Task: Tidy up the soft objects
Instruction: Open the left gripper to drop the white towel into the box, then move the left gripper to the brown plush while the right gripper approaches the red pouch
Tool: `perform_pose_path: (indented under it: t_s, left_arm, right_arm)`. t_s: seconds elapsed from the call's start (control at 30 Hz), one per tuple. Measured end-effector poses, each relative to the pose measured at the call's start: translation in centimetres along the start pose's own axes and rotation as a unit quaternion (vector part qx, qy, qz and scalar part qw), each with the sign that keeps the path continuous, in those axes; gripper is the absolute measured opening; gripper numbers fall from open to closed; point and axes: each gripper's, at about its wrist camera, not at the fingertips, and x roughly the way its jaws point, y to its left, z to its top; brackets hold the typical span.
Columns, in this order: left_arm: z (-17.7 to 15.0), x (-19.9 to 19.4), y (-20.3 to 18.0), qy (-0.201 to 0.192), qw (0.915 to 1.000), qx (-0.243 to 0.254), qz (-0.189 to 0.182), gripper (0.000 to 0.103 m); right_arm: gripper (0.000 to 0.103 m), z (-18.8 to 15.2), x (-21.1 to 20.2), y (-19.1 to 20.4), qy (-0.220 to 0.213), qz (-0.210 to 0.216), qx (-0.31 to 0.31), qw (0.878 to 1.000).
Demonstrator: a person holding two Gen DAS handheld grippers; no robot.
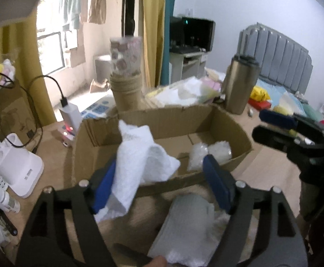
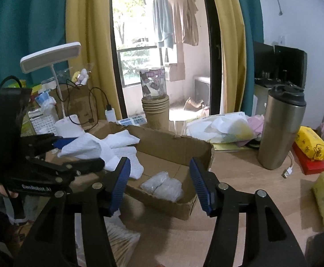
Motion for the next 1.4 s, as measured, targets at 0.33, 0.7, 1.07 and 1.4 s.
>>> perform_pose_path:
  t_s: [0.33,0.7,1.07,1.4]
  left_arm:
    - [-0.4,-5.8,0.0,-0.073,0.9970,-0.023,-0.004,0.098]
    - [-2.1,-11.2,-0.3,-0.132,0.9900,-0.050,0.000,0.100]
    - [-4.6,-14.3,-0.4,-0.166,0.9836,-0.068,0.012,0.102]
    - [-6.6,-14.7,-1.0,-0.152,0.9855,-0.065,0.039,0.102]
  right_arm:
    - [0.059,-0.1,-3.3,1.4,-0.019,-0.008,-0.011,1.000]
    - [0.060,-0.8,-5.6,2.1,-0.018,-0.016,-0.018,1.000]
    - [0.060,-1.9,-6.7,2.3,-0.012,-0.018,-0.015,1.000]
    - [0.060,-2.7,-7.8,3.2,-0.007,-0.014,-0.026,1.000]
